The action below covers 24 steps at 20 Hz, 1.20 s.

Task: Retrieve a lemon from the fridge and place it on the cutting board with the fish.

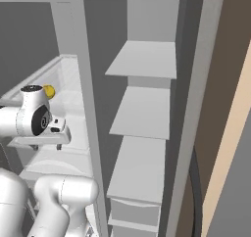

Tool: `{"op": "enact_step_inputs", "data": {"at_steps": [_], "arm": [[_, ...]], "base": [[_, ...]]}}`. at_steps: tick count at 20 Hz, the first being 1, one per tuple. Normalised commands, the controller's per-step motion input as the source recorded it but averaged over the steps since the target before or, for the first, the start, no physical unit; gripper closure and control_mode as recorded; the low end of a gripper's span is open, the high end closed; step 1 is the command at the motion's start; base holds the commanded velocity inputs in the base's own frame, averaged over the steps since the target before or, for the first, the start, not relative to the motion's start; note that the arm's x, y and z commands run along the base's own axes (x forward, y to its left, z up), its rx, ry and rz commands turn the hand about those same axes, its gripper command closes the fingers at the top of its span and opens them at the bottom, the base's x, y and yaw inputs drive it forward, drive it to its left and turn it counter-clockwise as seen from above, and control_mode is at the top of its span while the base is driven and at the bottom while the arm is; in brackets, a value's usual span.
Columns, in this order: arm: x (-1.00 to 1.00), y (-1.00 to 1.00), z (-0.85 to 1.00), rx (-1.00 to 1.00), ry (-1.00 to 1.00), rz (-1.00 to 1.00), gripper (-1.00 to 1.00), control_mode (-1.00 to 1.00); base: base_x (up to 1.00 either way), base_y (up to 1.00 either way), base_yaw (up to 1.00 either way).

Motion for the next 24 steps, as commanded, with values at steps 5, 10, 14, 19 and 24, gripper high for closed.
{"op": "enact_step_inputs", "data": {"at_steps": [5, 10, 14, 19, 24], "arm": [[-0.02, 0.19, 0.61, 0.00, -0.38, 0.00, -1.00, -1.00], [-0.05, 0.31, 0.70, 0.00, -0.40, 0.00, -1.00, -1.00], [-0.02, 0.15, 0.63, 0.01, -0.39, 0.00, -1.00, -1.00], [0.01, -0.13, 0.50, 0.06, -0.27, 0.00, -1.00, -1.00], [0.09, -0.40, 0.50, 0.15, -0.04, 0.00, -1.00, -1.00]], "base": [[0.00, 0.00, 0.00], [0.00, 0.00, 0.00], [0.00, 0.00, 0.00], [0.00, 0.00, 0.00], [0.00, 0.00, 0.00]]}}
